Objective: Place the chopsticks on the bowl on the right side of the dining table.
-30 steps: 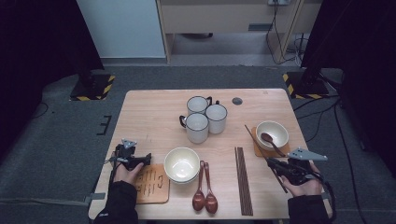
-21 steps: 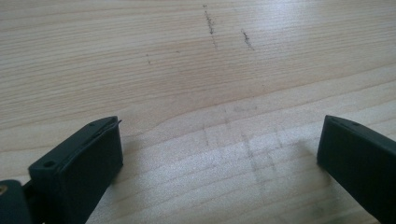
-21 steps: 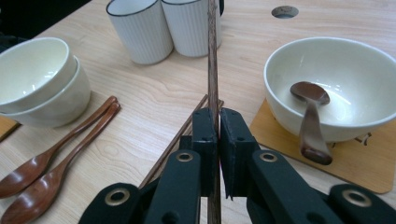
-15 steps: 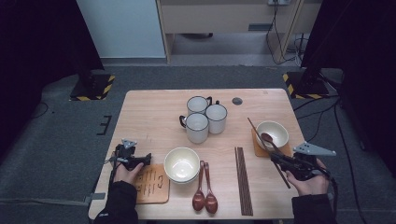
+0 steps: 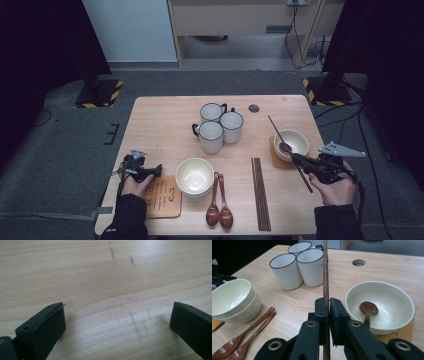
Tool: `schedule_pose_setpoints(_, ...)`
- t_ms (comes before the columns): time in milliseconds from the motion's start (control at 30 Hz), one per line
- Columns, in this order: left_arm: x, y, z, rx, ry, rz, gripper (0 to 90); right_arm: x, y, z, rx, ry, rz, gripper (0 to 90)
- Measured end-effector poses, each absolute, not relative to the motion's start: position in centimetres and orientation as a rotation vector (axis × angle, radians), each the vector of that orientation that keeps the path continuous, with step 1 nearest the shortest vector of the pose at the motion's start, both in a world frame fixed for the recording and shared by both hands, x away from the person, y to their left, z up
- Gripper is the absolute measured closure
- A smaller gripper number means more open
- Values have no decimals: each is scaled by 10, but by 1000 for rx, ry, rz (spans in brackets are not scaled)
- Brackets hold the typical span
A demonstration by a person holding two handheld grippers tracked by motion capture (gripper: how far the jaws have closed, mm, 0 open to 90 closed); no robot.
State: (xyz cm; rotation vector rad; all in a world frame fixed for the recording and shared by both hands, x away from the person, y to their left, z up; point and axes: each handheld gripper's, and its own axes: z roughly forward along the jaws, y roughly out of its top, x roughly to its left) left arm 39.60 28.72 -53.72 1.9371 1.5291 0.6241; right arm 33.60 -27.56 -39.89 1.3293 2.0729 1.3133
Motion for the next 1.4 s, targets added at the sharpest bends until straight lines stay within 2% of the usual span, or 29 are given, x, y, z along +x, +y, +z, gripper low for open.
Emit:
schedule_pose_setpoints(767,396,287,-537,1937,1529,624,0,366,-289,-376,1311,2070,1350,852)
schedule_pose_setpoints(1400,396,287,-537,1937,1529,624,0,393,-310,-378,1343,2046,1332,852)
